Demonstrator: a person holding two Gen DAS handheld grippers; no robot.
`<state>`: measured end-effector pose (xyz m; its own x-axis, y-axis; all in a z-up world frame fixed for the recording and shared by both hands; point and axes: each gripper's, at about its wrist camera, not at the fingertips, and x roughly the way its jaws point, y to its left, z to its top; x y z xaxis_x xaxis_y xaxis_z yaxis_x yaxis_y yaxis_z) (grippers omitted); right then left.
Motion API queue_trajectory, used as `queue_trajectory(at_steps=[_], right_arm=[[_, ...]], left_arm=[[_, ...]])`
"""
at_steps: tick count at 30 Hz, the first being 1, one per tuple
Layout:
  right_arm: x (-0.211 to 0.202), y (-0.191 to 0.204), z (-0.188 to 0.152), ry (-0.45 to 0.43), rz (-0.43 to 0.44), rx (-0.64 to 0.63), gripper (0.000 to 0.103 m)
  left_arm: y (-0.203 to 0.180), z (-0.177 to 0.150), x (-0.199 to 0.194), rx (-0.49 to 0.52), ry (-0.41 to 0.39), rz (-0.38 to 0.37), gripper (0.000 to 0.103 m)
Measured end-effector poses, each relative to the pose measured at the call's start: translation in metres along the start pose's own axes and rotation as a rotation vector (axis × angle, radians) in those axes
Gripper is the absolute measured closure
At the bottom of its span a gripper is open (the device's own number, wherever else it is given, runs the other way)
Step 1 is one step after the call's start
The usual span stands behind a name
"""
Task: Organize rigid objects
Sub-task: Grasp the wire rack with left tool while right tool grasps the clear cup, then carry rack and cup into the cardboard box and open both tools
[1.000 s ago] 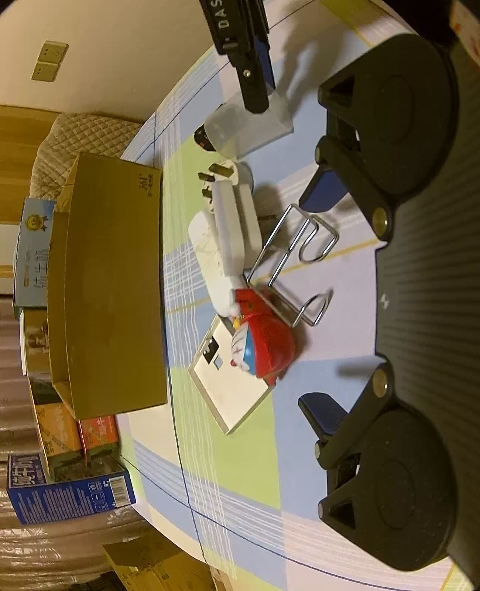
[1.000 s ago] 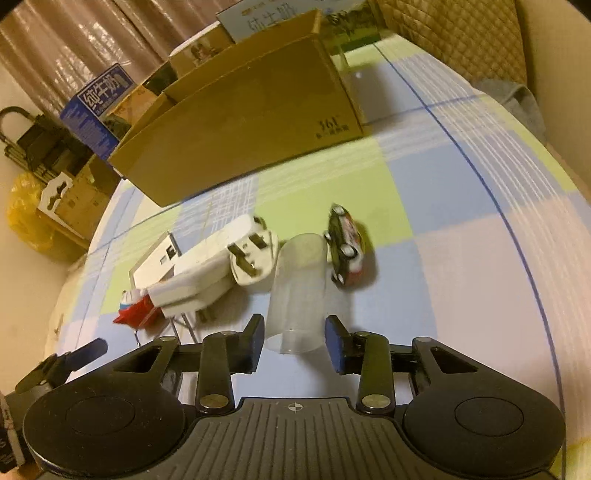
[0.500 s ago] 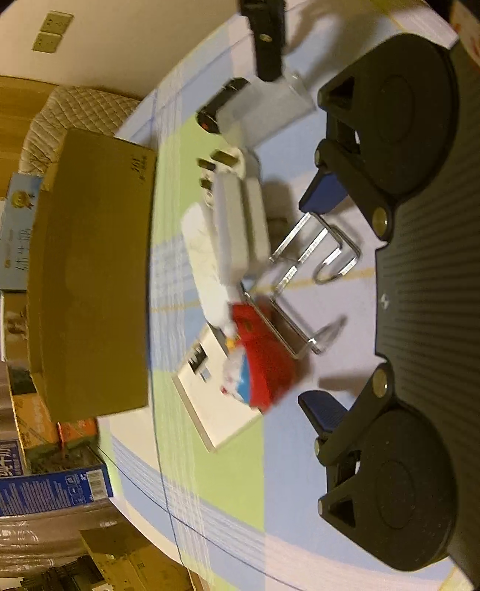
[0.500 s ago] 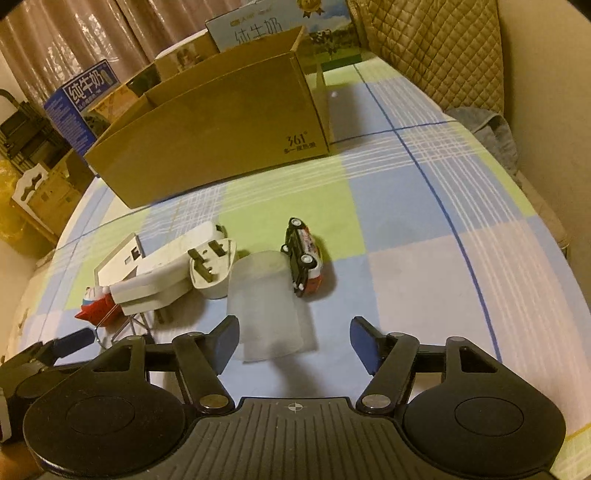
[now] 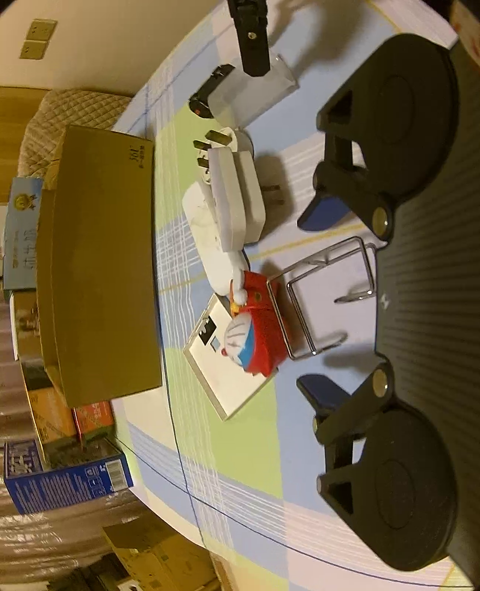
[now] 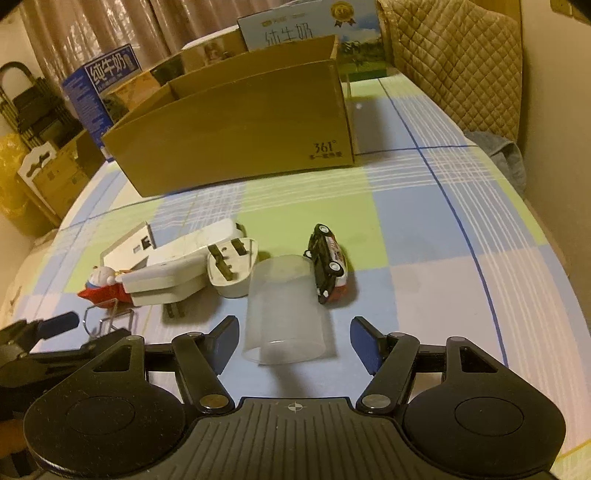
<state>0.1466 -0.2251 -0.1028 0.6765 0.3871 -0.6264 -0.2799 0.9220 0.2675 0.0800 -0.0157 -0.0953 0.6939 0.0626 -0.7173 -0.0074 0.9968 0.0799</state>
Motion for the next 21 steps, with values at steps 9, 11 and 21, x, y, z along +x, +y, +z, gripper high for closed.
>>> queue_trajectory(at_steps=[9,11,21], right_arm=[[0.006,0.004,0.0,0.012,0.005,-0.016,0.039],[0.006,0.006,0.0,0.015,0.011,-0.027,0.039],[0.018,0.022,-0.002,0.016,-0.033,-0.139,0.039]], left_arm=[[0.003,-0.01,-0.008,0.043,0.034,-0.024,0.054],[0.006,-0.013,-0.011,0.034,0.038,-0.035,0.054],[0.005,-0.012,-0.006,0.019,0.032,-0.016,0.05]])
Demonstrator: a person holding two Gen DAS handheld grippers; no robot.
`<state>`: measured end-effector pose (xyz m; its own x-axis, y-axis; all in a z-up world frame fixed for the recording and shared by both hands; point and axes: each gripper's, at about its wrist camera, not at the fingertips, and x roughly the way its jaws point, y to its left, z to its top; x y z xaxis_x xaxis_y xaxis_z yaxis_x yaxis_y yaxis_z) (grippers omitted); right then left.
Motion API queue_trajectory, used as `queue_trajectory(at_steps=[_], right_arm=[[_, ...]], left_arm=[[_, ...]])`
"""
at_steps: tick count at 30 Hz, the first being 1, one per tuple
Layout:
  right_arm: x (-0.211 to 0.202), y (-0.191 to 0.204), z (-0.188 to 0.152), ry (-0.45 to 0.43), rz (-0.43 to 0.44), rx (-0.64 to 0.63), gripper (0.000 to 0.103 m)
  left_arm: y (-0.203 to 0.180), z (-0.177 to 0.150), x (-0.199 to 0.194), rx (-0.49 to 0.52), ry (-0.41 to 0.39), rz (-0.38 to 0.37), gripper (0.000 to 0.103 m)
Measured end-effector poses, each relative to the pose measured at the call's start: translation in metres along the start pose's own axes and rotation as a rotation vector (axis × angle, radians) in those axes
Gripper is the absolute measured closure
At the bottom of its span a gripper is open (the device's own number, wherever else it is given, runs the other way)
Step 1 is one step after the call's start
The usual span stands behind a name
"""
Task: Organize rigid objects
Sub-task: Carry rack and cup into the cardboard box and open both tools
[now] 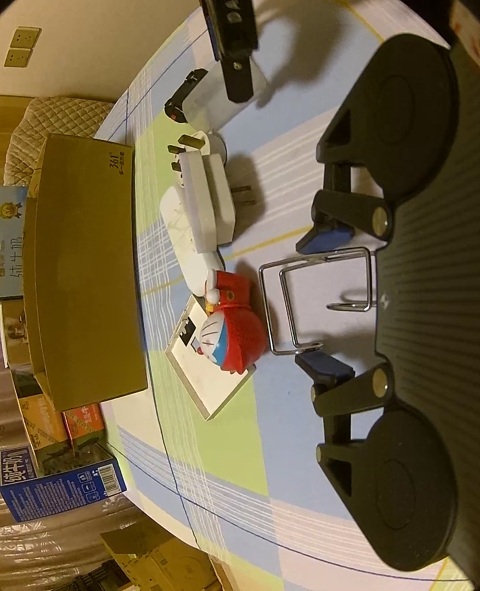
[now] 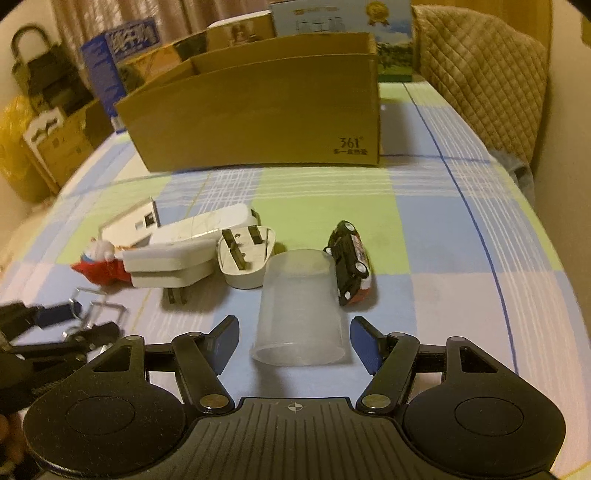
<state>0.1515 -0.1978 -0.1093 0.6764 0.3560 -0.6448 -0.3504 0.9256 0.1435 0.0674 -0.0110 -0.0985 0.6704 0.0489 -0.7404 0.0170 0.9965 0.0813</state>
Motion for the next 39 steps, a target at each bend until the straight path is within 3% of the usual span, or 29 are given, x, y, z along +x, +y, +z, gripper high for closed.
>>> queue_trajectory(at_steps=[13,16,17,31,39], right_arm=[[0.024,0.011,0.004,0.019,-0.077,-0.064,0.04],[0.024,0.014,0.004,0.02,-0.094,-0.078,0.053],[0.024,0.014,0.004,0.019,-0.097,-0.083,0.053],[-0.005,0.017,-0.002,-0.023,-0.043,-0.064,0.054],[-0.029,0.019,0.016,-0.079,-0.008,-0.019,0.054]], left_arm=[[0.003,0.004,0.002,-0.022,-0.014,0.018,0.05],[0.003,0.004,0.004,-0.027,-0.005,0.015,0.053],[0.003,0.004,0.003,-0.024,-0.005,0.016,0.054],[-0.007,0.009,-0.02,0.011,-0.035,-0.034,0.055],[-0.003,0.043,-0.042,-0.013,-0.093,-0.062,0.055]])
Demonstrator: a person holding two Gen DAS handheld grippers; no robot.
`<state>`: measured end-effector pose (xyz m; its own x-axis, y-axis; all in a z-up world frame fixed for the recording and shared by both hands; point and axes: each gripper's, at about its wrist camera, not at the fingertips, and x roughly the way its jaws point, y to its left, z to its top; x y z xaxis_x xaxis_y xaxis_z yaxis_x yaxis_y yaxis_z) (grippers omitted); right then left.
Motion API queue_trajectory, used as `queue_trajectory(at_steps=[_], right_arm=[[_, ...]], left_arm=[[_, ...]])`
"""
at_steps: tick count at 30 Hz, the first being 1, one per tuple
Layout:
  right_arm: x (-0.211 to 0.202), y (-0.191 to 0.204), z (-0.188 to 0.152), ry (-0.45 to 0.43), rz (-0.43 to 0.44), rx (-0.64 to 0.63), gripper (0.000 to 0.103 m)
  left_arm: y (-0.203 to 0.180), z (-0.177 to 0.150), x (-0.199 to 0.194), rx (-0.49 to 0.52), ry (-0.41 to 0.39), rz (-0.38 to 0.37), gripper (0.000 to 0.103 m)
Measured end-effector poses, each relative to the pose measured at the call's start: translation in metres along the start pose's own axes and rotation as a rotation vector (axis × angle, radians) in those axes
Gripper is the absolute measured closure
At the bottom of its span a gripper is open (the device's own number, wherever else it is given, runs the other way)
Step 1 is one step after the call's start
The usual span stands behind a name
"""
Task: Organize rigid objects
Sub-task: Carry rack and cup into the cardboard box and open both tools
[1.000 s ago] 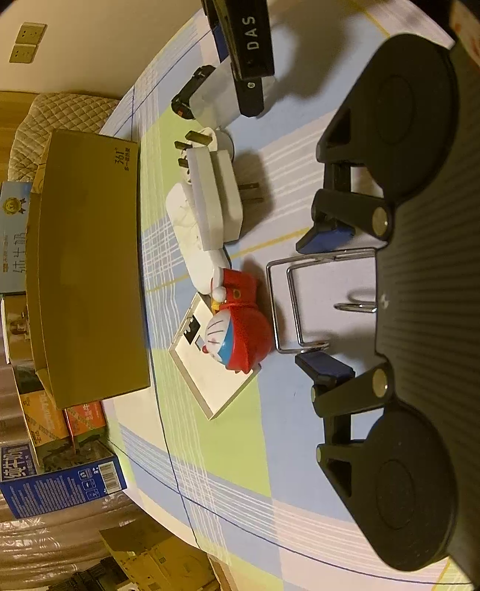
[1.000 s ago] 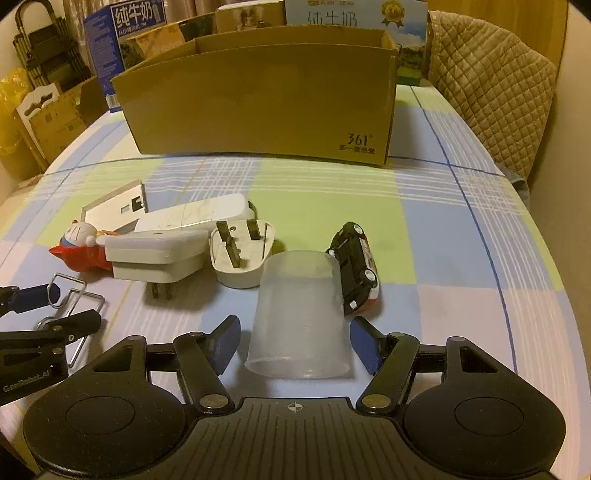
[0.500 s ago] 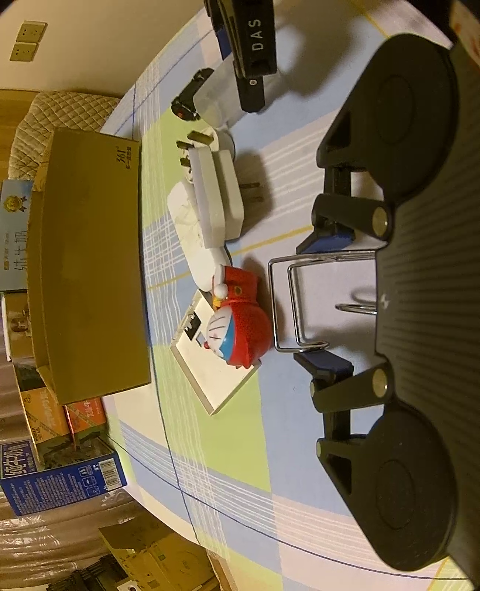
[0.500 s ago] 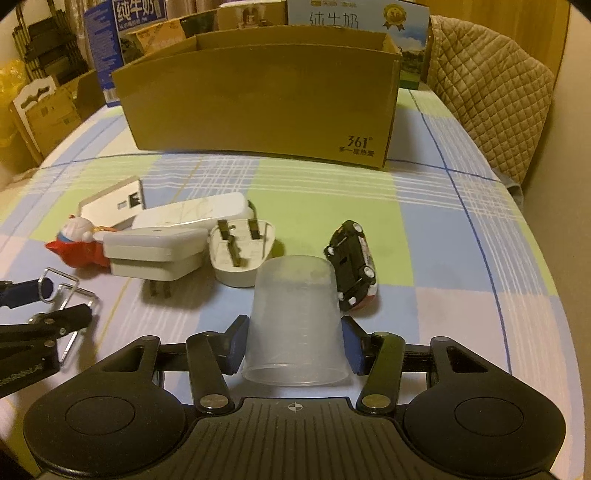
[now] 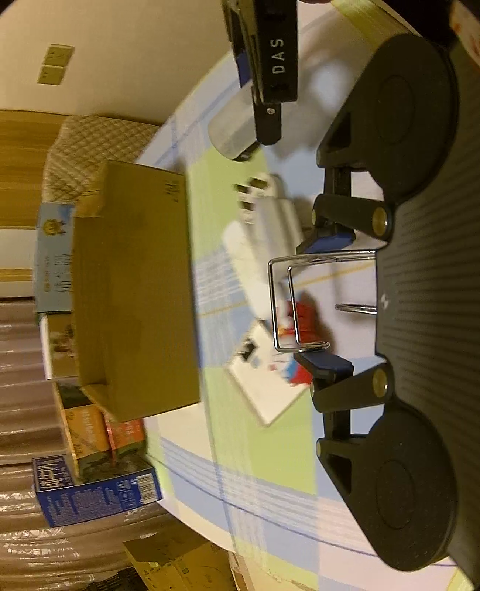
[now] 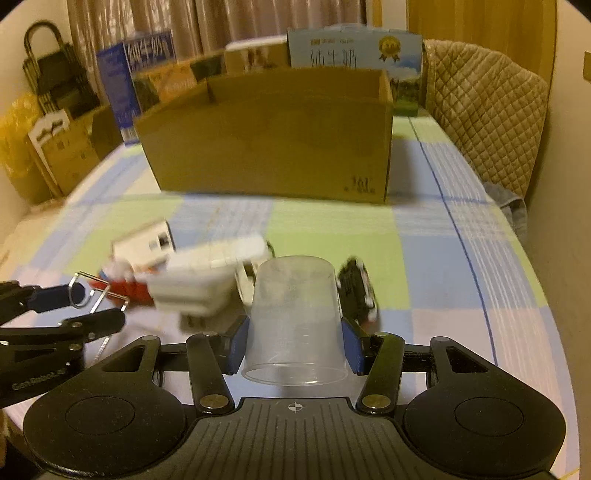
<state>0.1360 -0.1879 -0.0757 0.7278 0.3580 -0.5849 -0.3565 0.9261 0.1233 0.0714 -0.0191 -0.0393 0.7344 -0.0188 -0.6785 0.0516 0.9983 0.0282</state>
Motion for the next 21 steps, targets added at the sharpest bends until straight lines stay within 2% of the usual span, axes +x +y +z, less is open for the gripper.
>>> queue_trajectory(at_steps=[5,9,12,16,21], right_arm=[[-0.017,0.0,0.04,-0.055,0.033,0.01,0.054],[-0.028,-0.005,0.093,-0.111,0.052,0.004,0.054],[-0.03,-0.007,0.137,-0.152,0.054,-0.015,0.054],[-0.012,-0.009,0.19,-0.173,0.047,-0.026,0.054],[0.036,-0.024,0.224,-0.12,0.051,0.034,0.054]], left_arm=[[0.014,0.043,-0.007,-0.007,-0.044,-0.008,0.055],[0.029,0.09,-0.004,-0.006,-0.082,-0.015,0.055],[0.039,0.13,0.003,0.021,-0.118,0.011,0.055],[0.051,0.178,0.026,0.036,-0.14,0.019,0.055],[0.062,0.219,0.075,0.037,-0.115,0.014,0.055]])
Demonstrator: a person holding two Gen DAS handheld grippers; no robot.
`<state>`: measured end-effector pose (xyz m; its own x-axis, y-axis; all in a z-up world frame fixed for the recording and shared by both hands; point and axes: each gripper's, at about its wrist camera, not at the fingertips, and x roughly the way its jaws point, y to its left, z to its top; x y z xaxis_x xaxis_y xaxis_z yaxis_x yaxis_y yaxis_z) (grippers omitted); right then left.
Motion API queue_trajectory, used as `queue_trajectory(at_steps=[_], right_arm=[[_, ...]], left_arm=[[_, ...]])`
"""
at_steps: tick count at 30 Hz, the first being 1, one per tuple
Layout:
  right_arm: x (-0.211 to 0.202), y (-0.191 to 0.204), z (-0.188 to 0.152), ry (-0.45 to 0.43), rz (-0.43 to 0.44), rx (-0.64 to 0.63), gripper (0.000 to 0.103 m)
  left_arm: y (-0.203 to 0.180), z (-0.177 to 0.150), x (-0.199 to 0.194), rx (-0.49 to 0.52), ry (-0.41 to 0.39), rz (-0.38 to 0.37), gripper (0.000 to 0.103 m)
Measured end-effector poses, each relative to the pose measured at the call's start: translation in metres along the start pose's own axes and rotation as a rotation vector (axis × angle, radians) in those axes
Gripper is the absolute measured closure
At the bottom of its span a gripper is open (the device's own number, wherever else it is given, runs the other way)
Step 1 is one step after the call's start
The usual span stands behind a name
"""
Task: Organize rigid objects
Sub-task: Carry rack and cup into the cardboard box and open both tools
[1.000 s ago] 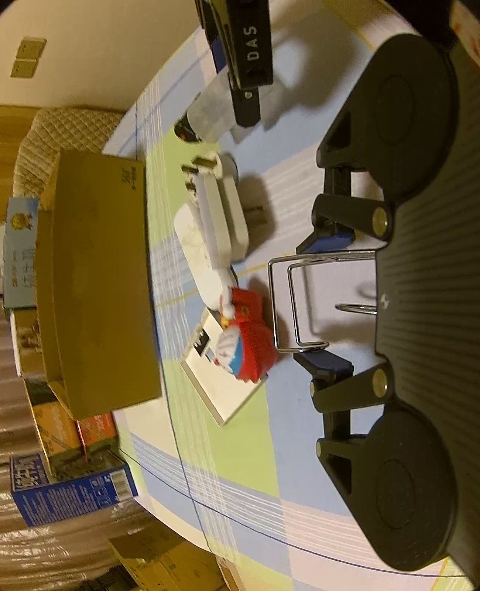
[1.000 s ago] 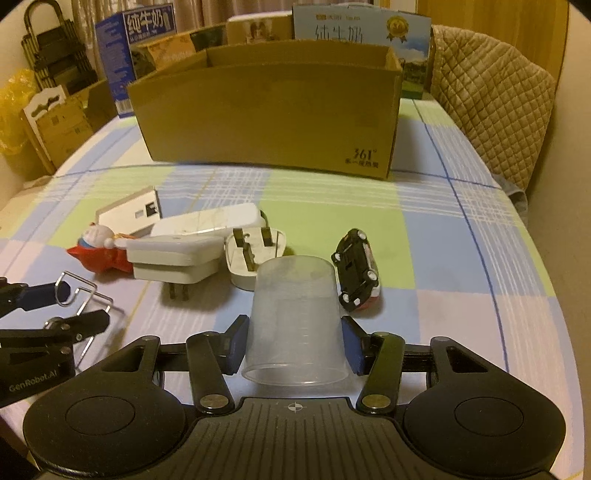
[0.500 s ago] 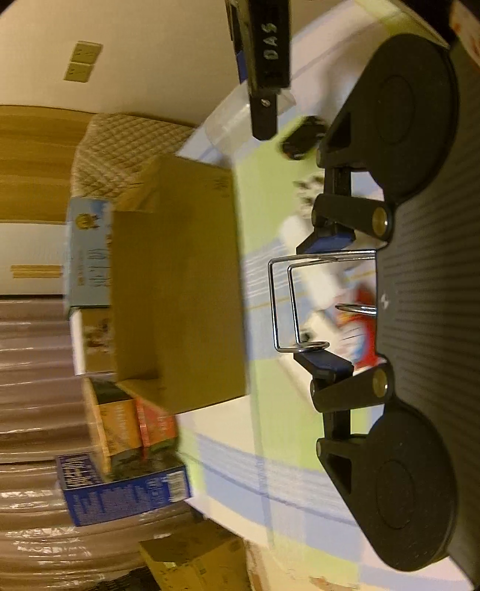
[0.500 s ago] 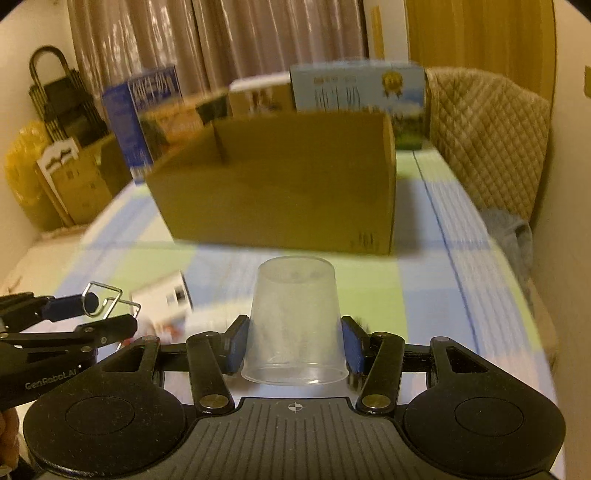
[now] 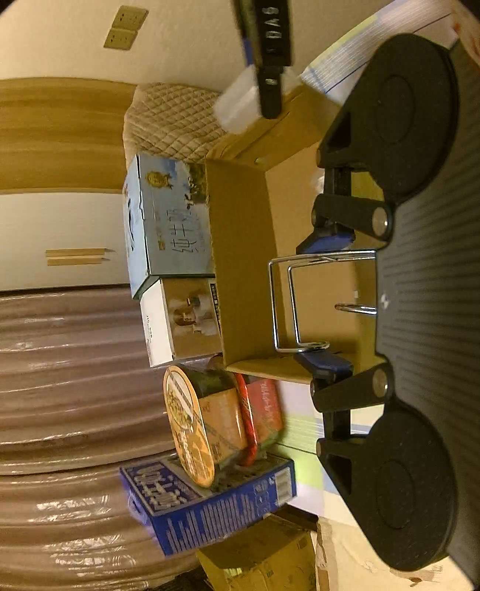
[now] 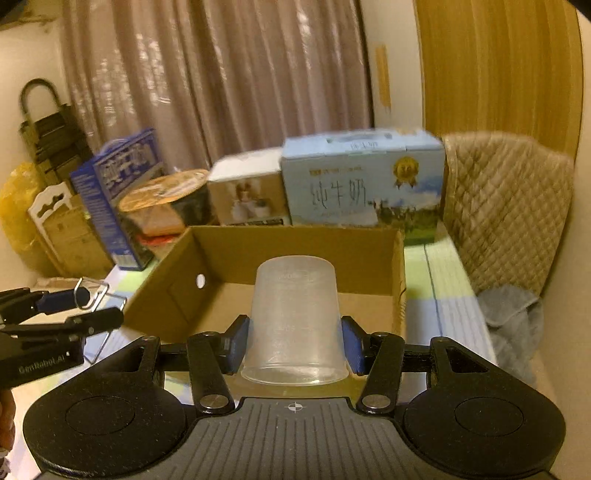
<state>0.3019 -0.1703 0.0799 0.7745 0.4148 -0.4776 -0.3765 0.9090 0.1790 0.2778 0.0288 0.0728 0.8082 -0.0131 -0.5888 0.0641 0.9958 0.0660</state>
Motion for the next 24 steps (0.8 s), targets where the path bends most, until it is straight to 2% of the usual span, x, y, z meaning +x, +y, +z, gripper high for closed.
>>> queue_trajectory(at_steps=[6,14,17,18,19,20,24], right_arm=[[0.048,-0.017,0.003,0.058,-0.025,0.025,0.054],[0.078,-0.028,-0.008,0.101,-0.027,0.04,0.054],[0.083,-0.031,-0.011,0.112,-0.031,0.046,0.054],[0.084,-0.031,-0.012,0.113,-0.033,0.045,0.054],[0.085,-0.032,-0.013,0.113,-0.035,0.045,0.054],[0.086,-0.033,-0.013,0.113,-0.036,0.048,0.054],[0.086,-0.034,-0.013,0.113,-0.034,0.053,0.054]], left_arm=[[-0.001,0.005,0.05,-0.01,0.057,-0.027,0.055],[-0.012,-0.002,0.089,0.008,0.089,-0.032,0.055],[-0.014,-0.003,0.096,0.001,0.095,-0.036,0.053],[-0.014,-0.003,0.097,-0.004,0.088,-0.033,0.05],[-0.015,-0.003,0.097,-0.004,0.081,-0.024,0.041],[-0.015,-0.002,0.096,-0.006,0.071,-0.019,0.039],[-0.012,-0.001,0.089,-0.026,0.059,-0.018,0.039]])
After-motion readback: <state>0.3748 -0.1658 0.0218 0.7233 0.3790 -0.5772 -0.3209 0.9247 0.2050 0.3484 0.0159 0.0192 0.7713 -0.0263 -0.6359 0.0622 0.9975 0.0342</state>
